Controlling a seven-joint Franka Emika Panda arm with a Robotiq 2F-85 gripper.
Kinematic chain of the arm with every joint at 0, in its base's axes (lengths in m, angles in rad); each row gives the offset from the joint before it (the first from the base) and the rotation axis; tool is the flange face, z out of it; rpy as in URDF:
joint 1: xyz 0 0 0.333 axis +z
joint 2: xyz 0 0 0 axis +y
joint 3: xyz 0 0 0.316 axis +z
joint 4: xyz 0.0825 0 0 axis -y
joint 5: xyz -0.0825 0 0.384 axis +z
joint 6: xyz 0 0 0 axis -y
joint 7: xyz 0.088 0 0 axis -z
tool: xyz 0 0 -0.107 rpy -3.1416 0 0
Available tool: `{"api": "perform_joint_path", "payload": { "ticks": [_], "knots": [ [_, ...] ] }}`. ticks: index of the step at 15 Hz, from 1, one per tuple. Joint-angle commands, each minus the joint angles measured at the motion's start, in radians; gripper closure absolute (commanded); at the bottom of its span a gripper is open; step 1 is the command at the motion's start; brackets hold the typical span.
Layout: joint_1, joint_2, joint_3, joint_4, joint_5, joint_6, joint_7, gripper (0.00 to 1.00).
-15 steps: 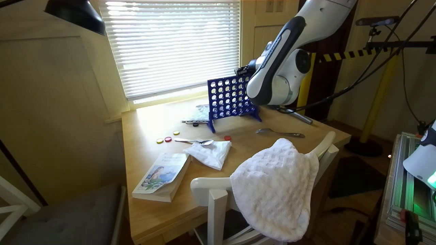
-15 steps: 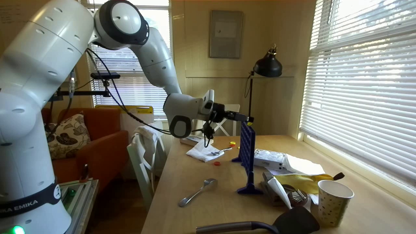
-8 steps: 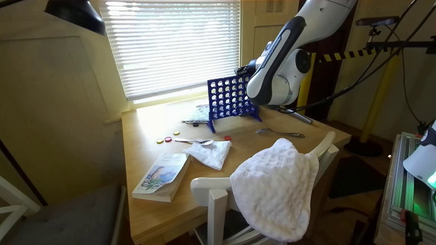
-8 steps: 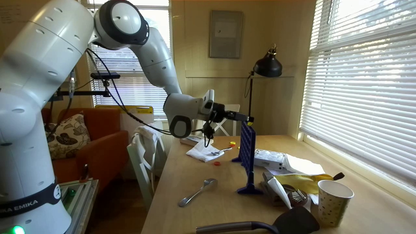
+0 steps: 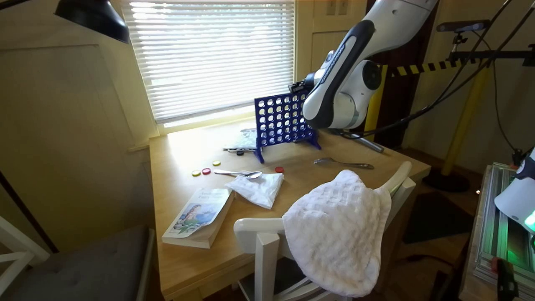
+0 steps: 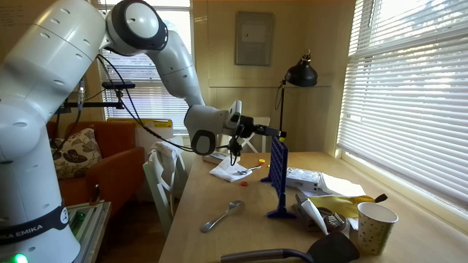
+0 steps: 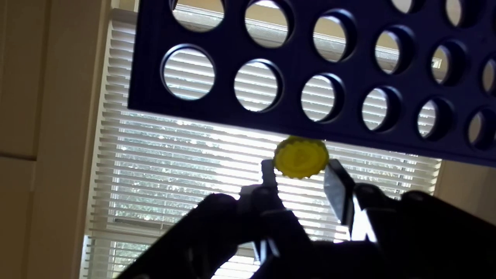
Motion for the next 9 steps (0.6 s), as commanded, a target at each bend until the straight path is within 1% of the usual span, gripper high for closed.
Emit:
{"api": "perform_joint_path", "payload": {
  "ticks": [1,4,5,6,7,9],
  "knots": [
    [-0.018,0.012,0.008,0.021,-0.018,0.02,-0.016,0.88],
    [-0.019,0.012,0.009,0.02,-0.021,0.015,-0.018,0.88],
    [-0.019,0.011,0.012,0.018,-0.024,0.006,-0.018,0.66],
    [-0.018,0.012,0.012,0.017,-0.027,0.004,-0.021,0.4],
    [-0.017,0.011,0.013,0.017,-0.03,0.003,-0.021,0.4],
    [-0.018,0.009,0.015,0.014,-0.035,0.001,-0.022,0.29]
  ]
}}
